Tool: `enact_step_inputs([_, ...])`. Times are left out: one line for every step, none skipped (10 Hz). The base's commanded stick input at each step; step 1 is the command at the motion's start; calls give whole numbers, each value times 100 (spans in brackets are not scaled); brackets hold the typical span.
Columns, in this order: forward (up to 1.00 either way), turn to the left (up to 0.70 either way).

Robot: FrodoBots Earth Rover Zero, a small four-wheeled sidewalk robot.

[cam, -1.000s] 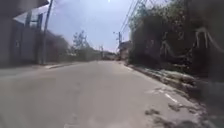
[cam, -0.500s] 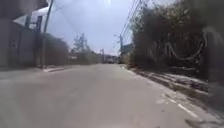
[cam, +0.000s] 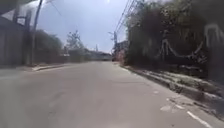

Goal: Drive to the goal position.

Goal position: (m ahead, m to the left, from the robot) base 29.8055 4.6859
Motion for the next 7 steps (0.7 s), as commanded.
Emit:
enact_step_inputs([70,0])
enact_step_inputs([70,0])
enact_step_inputs([70,0])
enact_step_inputs([70,0])
enact_step_inputs([70,0])
enact_step_inputs([70,0])
enact_step_inputs([70,0])
